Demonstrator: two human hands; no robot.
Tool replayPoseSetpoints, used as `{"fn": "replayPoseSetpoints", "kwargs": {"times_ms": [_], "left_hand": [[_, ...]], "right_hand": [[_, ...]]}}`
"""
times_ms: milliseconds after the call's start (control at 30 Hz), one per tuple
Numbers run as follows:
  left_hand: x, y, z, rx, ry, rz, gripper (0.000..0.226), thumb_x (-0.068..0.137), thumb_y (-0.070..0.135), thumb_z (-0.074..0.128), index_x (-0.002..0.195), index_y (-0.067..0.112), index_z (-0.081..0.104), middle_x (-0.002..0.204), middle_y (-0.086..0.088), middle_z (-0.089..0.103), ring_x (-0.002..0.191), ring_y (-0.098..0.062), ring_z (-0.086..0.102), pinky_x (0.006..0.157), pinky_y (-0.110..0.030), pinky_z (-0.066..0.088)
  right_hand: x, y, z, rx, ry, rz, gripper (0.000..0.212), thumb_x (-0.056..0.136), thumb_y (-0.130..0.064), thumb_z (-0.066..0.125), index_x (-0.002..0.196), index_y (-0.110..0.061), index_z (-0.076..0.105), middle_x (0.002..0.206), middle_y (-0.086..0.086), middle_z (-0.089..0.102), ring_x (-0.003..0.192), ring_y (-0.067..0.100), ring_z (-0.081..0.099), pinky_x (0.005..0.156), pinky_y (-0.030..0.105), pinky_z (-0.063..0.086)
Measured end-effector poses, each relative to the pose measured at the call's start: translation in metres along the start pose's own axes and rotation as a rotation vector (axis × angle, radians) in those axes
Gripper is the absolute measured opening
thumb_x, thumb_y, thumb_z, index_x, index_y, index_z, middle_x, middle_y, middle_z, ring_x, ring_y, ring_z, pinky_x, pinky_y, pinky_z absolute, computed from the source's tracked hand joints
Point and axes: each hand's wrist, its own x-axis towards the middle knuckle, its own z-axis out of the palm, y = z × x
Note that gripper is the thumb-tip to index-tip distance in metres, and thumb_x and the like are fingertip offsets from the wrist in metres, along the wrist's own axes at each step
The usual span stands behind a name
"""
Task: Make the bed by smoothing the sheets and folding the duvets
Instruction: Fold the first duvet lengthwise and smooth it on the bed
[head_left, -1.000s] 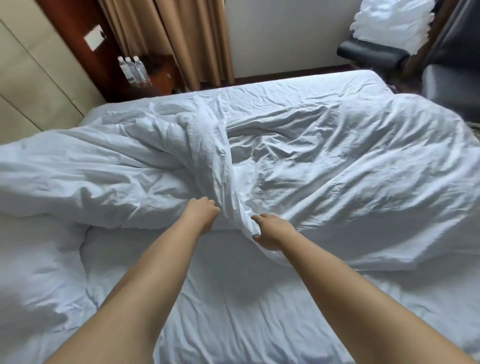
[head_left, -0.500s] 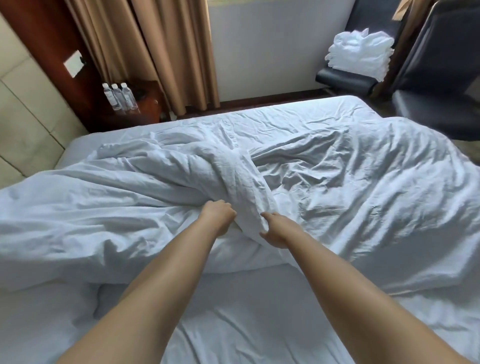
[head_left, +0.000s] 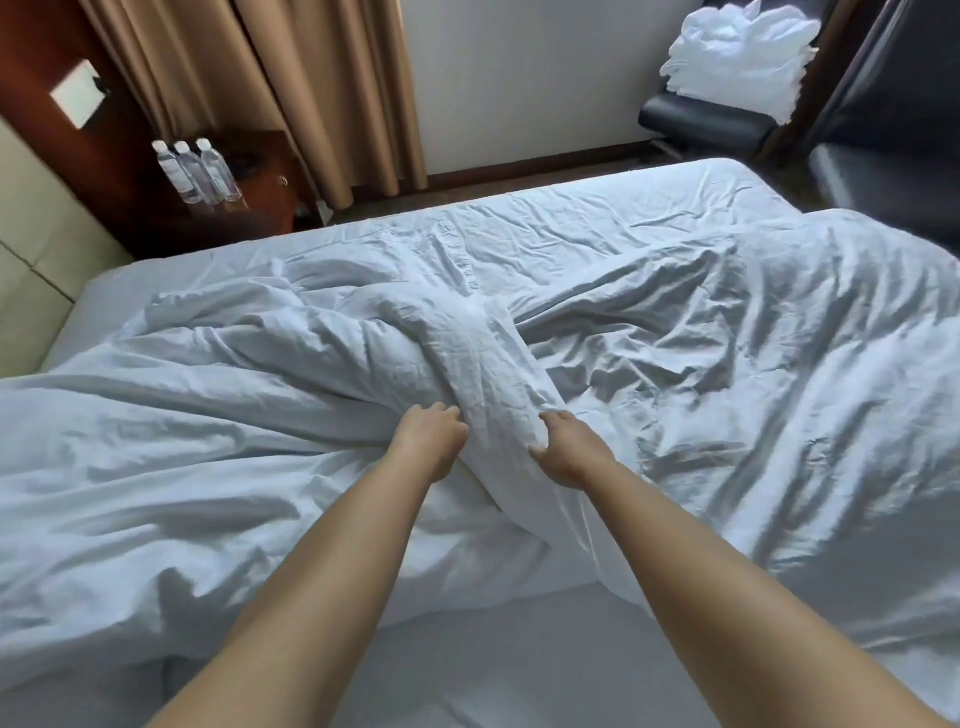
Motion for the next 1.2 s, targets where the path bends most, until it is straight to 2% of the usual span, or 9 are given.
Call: {"fn": "replayPoseSetpoints", "kwargs": {"times_ms": [333,533,667,733,800,867,967,1067,1200], "left_hand": [[0.084,-0.033,-0.001,-0.147,0.11,-0.012,0.056,0.094,0.005,0.039,0.147,0.017,0.025,0.145,-0.007,0.035,0.133,-0.025,0.036,0.099,-0.037,0.037],[0.104,-0.055,-0.004,-0.2,0.07,-0.075,0.066,0.099,0.013,0.035,0.152,0.033,0.002,0.142,-0.005,0.042,0.125,-0.028,0.048,0.091,-0.038,0.042],[0.107,-0.06,-0.017,0.123,0.157,-0.032,0.072,0.098,0.01,0.034,0.15,0.04,-0.005,0.151,-0.01,0.023,0.137,-0.029,0.028,0.102,-0.044,0.033],[0.111,-0.061,-0.023,0.382,0.025,0.083,0.059,0.103,0.022,0.031,0.15,0.044,0.001,0.16,-0.006,-0.007,0.147,-0.029,-0.003,0.115,-0.058,0.008],[0.105,-0.059,-0.029,0.634,-0.164,0.218,0.046,0.102,0.029,0.033,0.148,0.035,0.026,0.16,0.002,-0.01,0.146,-0.026,-0.018,0.111,-0.065,-0.011],[0.085,-0.06,-0.031,0.742,-0.295,0.288,0.04,0.1,0.03,0.038,0.138,0.024,0.047,0.156,0.004,0.025,0.149,-0.024,0.002,0.114,-0.059,-0.009],[0.042,-0.071,-0.034,0.65,-0.341,0.203,0.038,0.093,0.044,0.051,0.121,0.021,0.062,0.128,0.002,0.061,0.123,-0.021,0.054,0.113,-0.041,0.029],[-0.003,-0.075,-0.037,0.458,-0.325,0.036,0.041,0.087,0.046,0.059,0.116,0.017,0.064,0.118,0.0,0.065,0.109,-0.022,0.062,0.086,-0.031,0.048],[-0.064,-0.068,-0.018,0.344,-0.354,-0.117,0.058,0.082,0.045,0.062,0.133,0.024,0.045,0.132,0.0,0.055,0.119,-0.022,0.056,0.087,-0.034,0.047]], "right_hand": [[0.092,-0.002,0.035,0.508,0.005,0.145,0.096,0.074,-0.046,0.073,0.147,-0.012,0.022,0.148,0.006,0.032,0.135,0.023,0.036,0.107,0.036,0.036],[0.102,-0.027,0.039,0.889,0.054,0.065,0.063,0.069,-0.006,0.071,0.128,-0.019,0.051,0.116,-0.002,0.063,0.109,0.019,0.06,0.088,0.03,0.049],[0.082,-0.046,0.043,0.73,-0.15,-0.043,0.055,0.068,-0.009,0.064,0.121,-0.018,0.056,0.108,0.003,0.064,0.103,0.024,0.06,0.085,0.033,0.051],[0.067,-0.051,0.046,0.607,-0.245,-0.128,0.05,0.067,-0.01,0.06,0.116,-0.017,0.057,0.105,0.004,0.063,0.102,0.025,0.059,0.084,0.032,0.05],[0.051,-0.052,0.046,0.53,-0.314,-0.188,0.042,0.071,-0.004,0.057,0.111,-0.019,0.057,0.1,0.003,0.061,0.1,0.025,0.059,0.081,0.031,0.048],[0.036,-0.052,0.042,0.451,-0.328,-0.236,0.046,0.074,-0.001,0.056,0.117,-0.017,0.057,0.106,0.005,0.063,0.103,0.026,0.058,0.084,0.031,0.048],[0.021,-0.056,0.027,0.311,-0.253,-0.258,0.056,0.077,-0.005,0.054,0.131,-0.021,0.05,0.123,0.004,0.06,0.113,0.025,0.054,0.09,0.029,0.045],[0.005,-0.064,0.014,0.155,-0.227,-0.282,0.045,0.079,-0.008,0.051,0.123,-0.02,0.049,0.123,0.004,0.058,0.115,0.026,0.053,0.089,0.03,0.045],[-0.04,-0.083,0.012,-0.039,-0.264,-0.339,0.019,0.082,-0.008,0.047,0.098,-0.017,0.046,0.114,0.007,0.058,0.105,0.028,0.054,0.077,0.029,0.042]]}}
